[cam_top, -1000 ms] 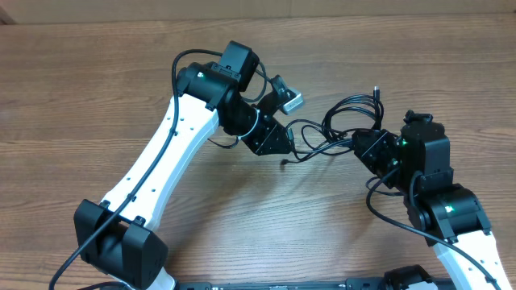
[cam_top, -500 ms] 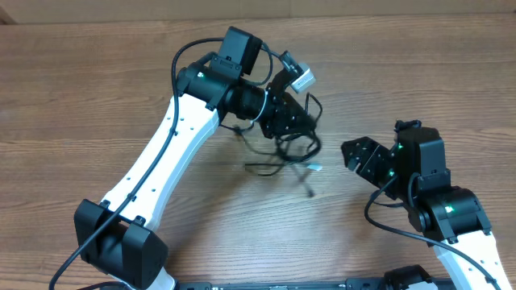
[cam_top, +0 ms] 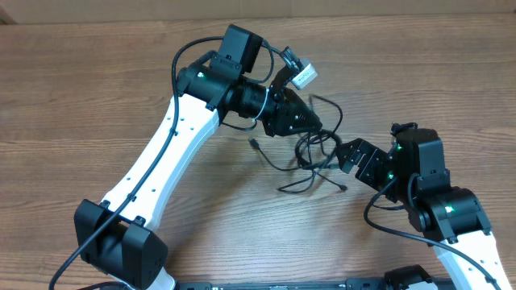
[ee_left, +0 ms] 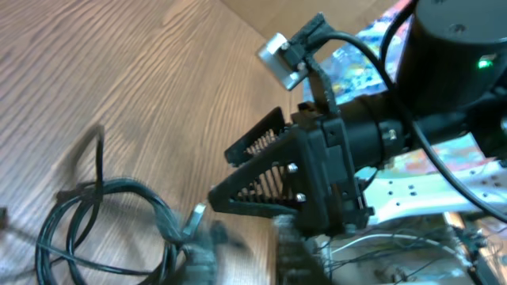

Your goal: Untangle cables

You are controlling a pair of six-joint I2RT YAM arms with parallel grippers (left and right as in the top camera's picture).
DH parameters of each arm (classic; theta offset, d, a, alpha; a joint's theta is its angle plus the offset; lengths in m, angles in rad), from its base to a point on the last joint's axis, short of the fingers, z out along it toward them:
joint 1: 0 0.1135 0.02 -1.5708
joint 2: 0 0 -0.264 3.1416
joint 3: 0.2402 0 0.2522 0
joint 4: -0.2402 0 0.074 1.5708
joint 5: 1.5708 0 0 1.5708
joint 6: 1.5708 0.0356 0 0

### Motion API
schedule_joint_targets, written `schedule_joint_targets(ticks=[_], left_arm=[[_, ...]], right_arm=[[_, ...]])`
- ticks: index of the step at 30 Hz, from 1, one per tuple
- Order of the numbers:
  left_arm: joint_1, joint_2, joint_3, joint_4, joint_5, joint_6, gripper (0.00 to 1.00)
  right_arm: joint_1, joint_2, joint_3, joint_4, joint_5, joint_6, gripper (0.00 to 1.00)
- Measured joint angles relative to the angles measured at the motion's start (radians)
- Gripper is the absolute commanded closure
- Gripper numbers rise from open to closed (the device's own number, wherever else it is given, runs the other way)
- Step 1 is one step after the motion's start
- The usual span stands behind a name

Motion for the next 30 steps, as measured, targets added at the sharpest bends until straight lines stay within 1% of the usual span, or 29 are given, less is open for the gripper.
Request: schedule_joint_targets(ticks=[2,3,6,10,16,18,20,26,27,30], left_arm=[[-0.002,0.0,0.0,-0.005,-0.028,-0.007,0.35],[-0.003,0.0,0.0,-0.011,-0.051,-0.018,0.27],[-0.01,0.0,0.0,-0.033,-0.142,-0.061,0.21],[-0.011,0.0,0.0,-0.05,-0.265,-0.123,0.2],[-0.011,0.0,0.0,-0.106,-0.41,-0.161,0.17],[-0.011,0.0,0.0,-0.124,-0.46,-0.184,0.16],[-0.011,0.0,0.0,-0.142,-0.518,-0.211,0.16],[-0.011,0.0,0.0,-0.149,-0.617,-0.268,0.16],[-0.011,0.0,0.0,-0.149,-0.628,-0.276,0.15],[-0.011,0.0,0.0,-0.145,-0.642,-0.284,0.12]], right_arm=[[0.0,0.009,0.0,-0.001,-0.003,-0.003,0.0],[0.0,0.019,0.0,-0.003,-0.005,-0.003,0.0],[0.0,0.06,0.0,-0.013,-0.01,-0.003,0.0],[0.0,0.105,0.0,-0.012,-0.01,-0.003,0.0],[0.0,0.204,0.0,0.016,-0.008,-0.003,0.01],[0.0,0.241,0.0,0.016,0.0,-0.003,0.05],[0.0,0.299,0.0,0.023,0.014,-0.018,0.12],[0.0,0.439,0.0,0.037,0.025,-0.058,0.17],[0.0,0.477,0.0,0.045,0.025,-0.064,0.18],[0.001,0.519,0.0,0.064,0.026,-0.084,0.18]])
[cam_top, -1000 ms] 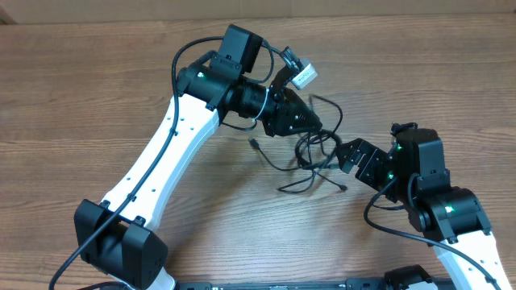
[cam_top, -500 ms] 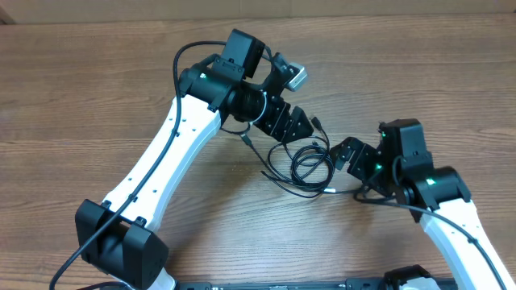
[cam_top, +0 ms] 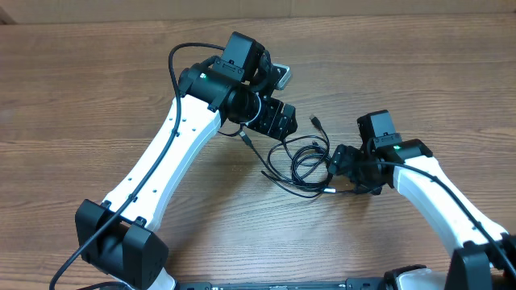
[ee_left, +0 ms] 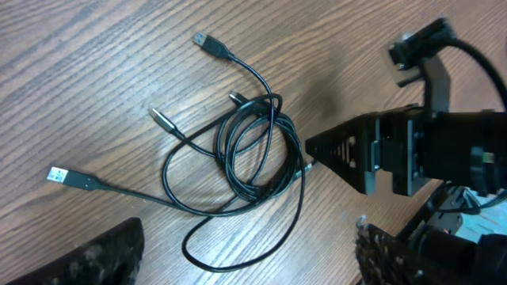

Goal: Untangle cables
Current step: 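Lower the cables onto the table and open both grippers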

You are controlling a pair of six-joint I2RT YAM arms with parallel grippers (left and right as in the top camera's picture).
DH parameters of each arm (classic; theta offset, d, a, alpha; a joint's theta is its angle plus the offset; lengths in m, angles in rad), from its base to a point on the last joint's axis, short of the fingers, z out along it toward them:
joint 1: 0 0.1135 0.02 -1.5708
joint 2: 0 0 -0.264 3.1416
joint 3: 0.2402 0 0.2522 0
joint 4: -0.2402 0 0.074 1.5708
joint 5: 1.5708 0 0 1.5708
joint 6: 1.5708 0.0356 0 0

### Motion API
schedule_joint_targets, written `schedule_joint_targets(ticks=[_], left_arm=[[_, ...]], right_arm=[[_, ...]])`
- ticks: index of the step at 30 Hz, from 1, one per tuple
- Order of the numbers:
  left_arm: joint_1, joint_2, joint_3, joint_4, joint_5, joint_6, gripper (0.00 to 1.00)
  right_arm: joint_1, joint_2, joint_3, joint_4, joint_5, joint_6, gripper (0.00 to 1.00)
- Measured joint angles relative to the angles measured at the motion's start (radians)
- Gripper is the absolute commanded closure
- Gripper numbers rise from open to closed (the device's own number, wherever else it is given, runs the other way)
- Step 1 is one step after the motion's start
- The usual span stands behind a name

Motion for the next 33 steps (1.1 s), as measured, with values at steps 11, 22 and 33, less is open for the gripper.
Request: schedule_joint_targets(ticks=[11,22,33], left_arm=[[0.0,0.0,0.0,0.039,-0.029,-0.023,0.0],[0.0,0.028,0.0,0.06,-0.157,-0.127,0.0],[0.054,0.028,0.0,0.057,-0.158,-0.134,0.0]], right_arm=[[0.043,0.037,0.0,0.047,0.121,-0.081,0.25],[0.047,0.174,0.0,0.05,0.154,-0.103,0.28],[0.054,0.226,0.04,0.056,0.174,-0.103,0.3]])
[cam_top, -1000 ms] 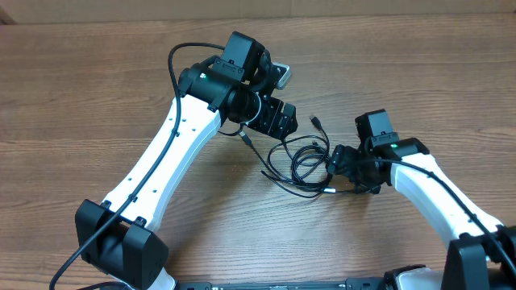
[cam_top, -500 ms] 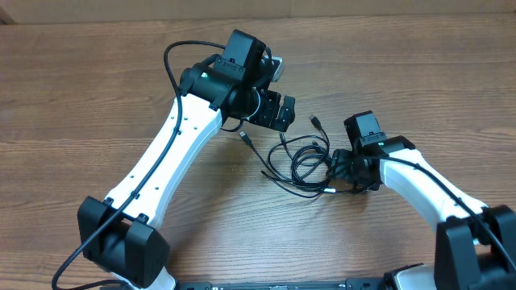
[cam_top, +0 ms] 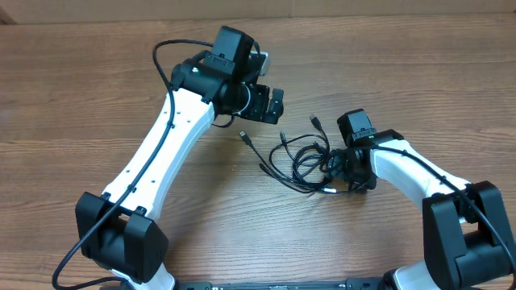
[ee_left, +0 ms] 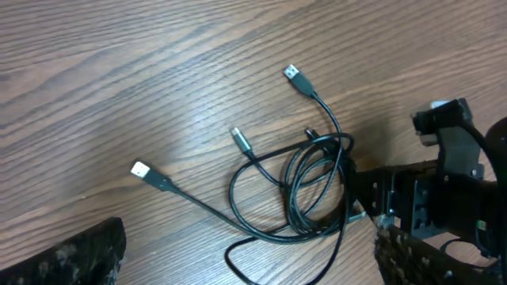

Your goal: Untangle cables

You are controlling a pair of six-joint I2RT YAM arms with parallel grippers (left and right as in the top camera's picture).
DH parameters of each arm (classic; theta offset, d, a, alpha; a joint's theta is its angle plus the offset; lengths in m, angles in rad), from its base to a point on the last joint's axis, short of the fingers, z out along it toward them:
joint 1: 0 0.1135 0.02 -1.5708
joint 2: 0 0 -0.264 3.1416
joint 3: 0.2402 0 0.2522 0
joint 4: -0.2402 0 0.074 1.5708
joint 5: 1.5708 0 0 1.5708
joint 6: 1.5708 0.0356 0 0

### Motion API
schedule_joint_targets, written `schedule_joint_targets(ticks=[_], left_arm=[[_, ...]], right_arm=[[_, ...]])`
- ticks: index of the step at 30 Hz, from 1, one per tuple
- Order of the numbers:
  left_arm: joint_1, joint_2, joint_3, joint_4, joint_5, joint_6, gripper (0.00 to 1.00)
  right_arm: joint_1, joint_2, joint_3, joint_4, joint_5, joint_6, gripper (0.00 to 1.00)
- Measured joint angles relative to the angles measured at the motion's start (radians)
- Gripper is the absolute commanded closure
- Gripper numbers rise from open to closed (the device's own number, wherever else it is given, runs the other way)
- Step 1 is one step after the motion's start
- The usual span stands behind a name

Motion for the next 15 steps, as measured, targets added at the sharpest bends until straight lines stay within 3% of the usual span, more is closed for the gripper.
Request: schedule_joint_targets(ticks=[15], left_arm=[[0.007,0.0,0.0,-0.018,-0.003,0.0,0.0]], right_arm=[[0.008,0.005,0.004,0.0,0.001,0.023,0.28]])
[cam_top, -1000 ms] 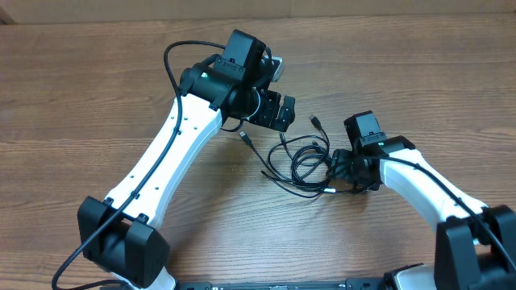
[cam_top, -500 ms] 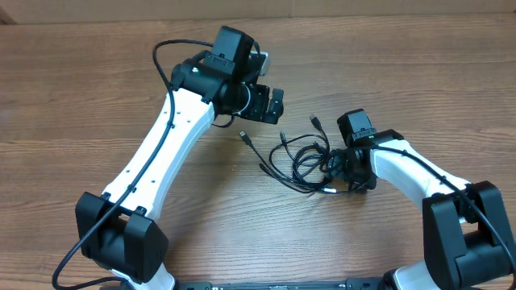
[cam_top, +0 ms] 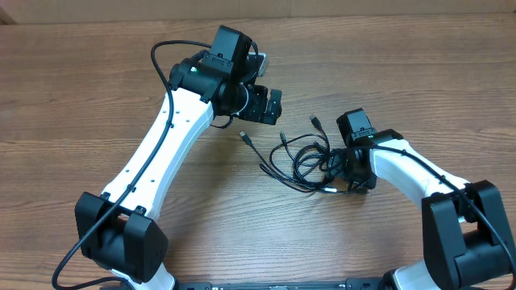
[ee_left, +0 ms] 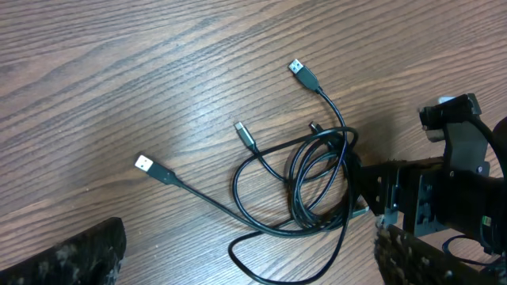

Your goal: Untangle cables

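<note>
A tangle of thin black cables (cam_top: 300,159) lies on the wooden table, its loops overlapping (ee_left: 305,186). Three plug ends stick out to the left and far side, one of them a USB plug (ee_left: 145,165). My left gripper (cam_top: 269,105) hovers up and to the left of the tangle. It is open, its mottled fingers (ee_left: 67,253) wide apart at the bottom of the left wrist view, with nothing between them. My right gripper (cam_top: 337,169) points down onto the tangle's right edge (ee_left: 363,194) and looks shut on the cables there.
The table (cam_top: 97,97) is bare brown wood around the tangle. The white left arm (cam_top: 161,153) crosses the left half. The right arm (cam_top: 411,173) reaches in from the lower right.
Almost nothing has changed. The left wrist view has shifted a touch, so the cables sit slightly to the right in it. The tangle and right gripper stay where they were.
At first both grippers met at the tangle, which hung bunched between them. A second later the cables lay spread on the table, the left gripper open and drawn back, the right tip at the loop's right edge. Then the left gripper sat further back, the right steeper.
</note>
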You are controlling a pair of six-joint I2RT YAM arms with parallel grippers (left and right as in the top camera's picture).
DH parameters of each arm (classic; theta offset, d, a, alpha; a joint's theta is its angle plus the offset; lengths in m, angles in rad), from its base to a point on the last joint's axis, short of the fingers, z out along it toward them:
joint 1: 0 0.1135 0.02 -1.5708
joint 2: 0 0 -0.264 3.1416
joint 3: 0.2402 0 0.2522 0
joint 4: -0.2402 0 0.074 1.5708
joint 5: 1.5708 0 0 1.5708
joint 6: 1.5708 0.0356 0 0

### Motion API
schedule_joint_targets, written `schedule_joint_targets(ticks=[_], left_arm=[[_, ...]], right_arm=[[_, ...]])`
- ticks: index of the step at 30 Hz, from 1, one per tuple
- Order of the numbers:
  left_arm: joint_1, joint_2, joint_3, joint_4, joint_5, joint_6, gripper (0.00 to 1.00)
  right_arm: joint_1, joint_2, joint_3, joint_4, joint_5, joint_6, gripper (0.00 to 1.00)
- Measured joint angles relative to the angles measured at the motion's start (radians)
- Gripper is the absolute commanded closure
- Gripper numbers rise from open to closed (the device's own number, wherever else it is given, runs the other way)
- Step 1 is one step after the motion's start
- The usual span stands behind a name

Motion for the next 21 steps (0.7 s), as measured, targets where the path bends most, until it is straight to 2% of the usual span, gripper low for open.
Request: schedule_joint_targets(ticks=[7,8,9,10,13,15,16,18,21], left_arm=[[0.0,0.0,0.0,-0.011,0.0,0.0,0.0],[0.0,0.0,0.0,-0.011,0.0,0.0,0.0],[0.0,0.0,0.0,-0.011,0.0,0.0,0.0],[0.0,0.0,0.0,-0.011,0.0,0.0,0.0],[0.0,0.0,0.0,-0.021,0.0,0.0,0.0],[0.0,0.0,0.0,-0.029,0.0,0.0,0.0],[0.0,0.0,0.0,-0.033,0.0,0.0,0.0],[0.0,0.0,0.0,-0.042,0.0,0.0,0.02],[0.0,0.0,0.0,-0.048,0.0,0.0,0.03]], right_arm=[[0.119,0.006,0.001,0.081,0.027,-0.001,0.28],[0.146,0.008,0.001,0.098,0.027,-0.002,0.32],[0.171,0.01,0.002,0.115,0.027,-0.003,0.41],[0.181,0.011,0.002,0.125,0.029,-0.003,0.46],[0.198,0.019,0.003,0.15,0.032,-0.005,0.73],[0.201,0.028,0.006,0.166,0.026,-0.006,0.83],[0.201,0.034,0.01,0.17,0.025,-0.004,0.85],[0.201,0.046,0.018,0.173,0.02,-0.003,0.96],[0.201,0.053,0.023,0.169,0.019,-0.002,0.96]])
